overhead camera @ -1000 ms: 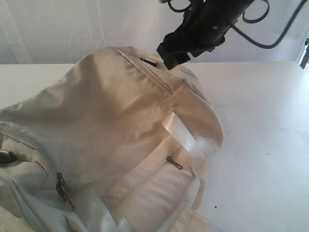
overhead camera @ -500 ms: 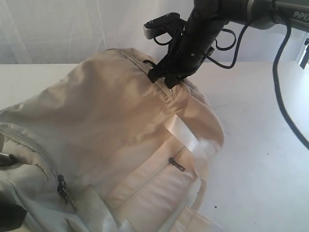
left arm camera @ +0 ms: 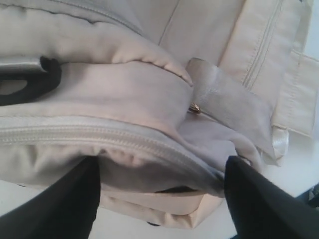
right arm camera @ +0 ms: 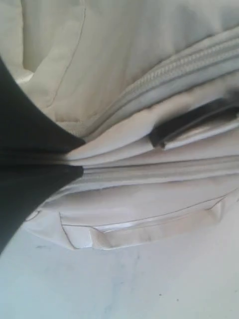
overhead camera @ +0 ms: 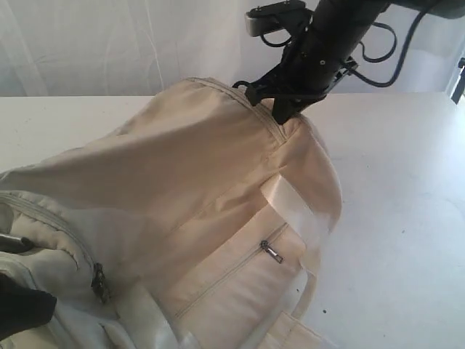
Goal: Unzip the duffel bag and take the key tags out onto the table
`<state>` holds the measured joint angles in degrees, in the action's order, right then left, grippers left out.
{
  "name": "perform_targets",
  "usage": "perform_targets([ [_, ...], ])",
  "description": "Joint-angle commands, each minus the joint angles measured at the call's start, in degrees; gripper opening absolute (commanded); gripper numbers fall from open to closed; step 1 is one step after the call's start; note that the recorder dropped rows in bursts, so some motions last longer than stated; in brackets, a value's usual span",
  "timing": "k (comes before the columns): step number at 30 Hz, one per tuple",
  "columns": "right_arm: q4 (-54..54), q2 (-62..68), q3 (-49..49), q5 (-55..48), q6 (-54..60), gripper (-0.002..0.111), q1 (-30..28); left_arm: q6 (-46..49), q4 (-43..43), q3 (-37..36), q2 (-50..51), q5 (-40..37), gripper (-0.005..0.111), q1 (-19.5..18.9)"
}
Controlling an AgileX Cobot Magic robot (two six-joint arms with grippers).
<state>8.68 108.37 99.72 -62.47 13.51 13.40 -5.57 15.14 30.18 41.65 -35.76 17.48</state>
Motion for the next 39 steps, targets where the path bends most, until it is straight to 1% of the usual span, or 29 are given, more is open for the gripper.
perform_targets([
  [1, -3.3, -7.3, -6.7, -0.2, -0.5, 0.0, -3.7, -1.0, 0.2, -0.4, 0.8, 1.7, 0.072, -0.1],
  [5, -3.4, -12.4, -14.0, 1.7, -0.4, 0.0, -6.1, -0.7, 0.2, -0.4, 2.8, 2.5, 0.072, -0.1],
  [13, -3.9, -25.0, -30.4, 7.0, -2.1, 0.0, -10.3, 1.5, 0.2, -0.4, 6.4, 9.1, 0.072, -0.1],
  [20, -4.0, -38.2, -45.5, 11.8, -6.1, 0.0, -11.1, 1.6, -0.2, -0.4, 8.5, 15.1, 0.072, -0.1],
  [24, -4.0, -44.6, -50.8, 14.4, -7.9, 0.0, -11.1, 1.6, -0.4, -0.4, 10.0, 17.7, 0.071, -0.1],
  [26, -4.0, -46.6, -52.6, 14.8, -8.3, 0.0, -11.1, 1.6, -0.4, -0.4, 11.0, 18.7, 0.063, -0.1],
  [27, -4.0, -47.1, -53.1, 14.8, -8.3, 0.0, -11.1, 1.6, -0.4, -0.4, 11.6, 19.3, 0.057, -0.1],
  [31, -3.9, -47.7, -54.1, 15.5, -8.3, 0.0, -11.1, 1.7, -0.4, -0.4, 13.3, 21.8, 0.028, -0.1],
  [34, -3.4, -47.5, -54.5, 17.5, -8.4, 0.0, -11.1, 4.2, -1.1, -0.3, 13.6, 23.4, 0.004, -0.1],
  [35, -3.2, -47.4, -54.7, 18.8, -8.4, 0.0, -11.1, 4.9, -1.7, -0.1, 13.6, 23.7, 0.0, -0.1],
  [39, -2.9, -45.9, -55.1, 21.2, -8.4, 0.0, -11.1, 5.6, -3.7, 2.5, 13.6, 23.6, 0.0, -0.1],
])
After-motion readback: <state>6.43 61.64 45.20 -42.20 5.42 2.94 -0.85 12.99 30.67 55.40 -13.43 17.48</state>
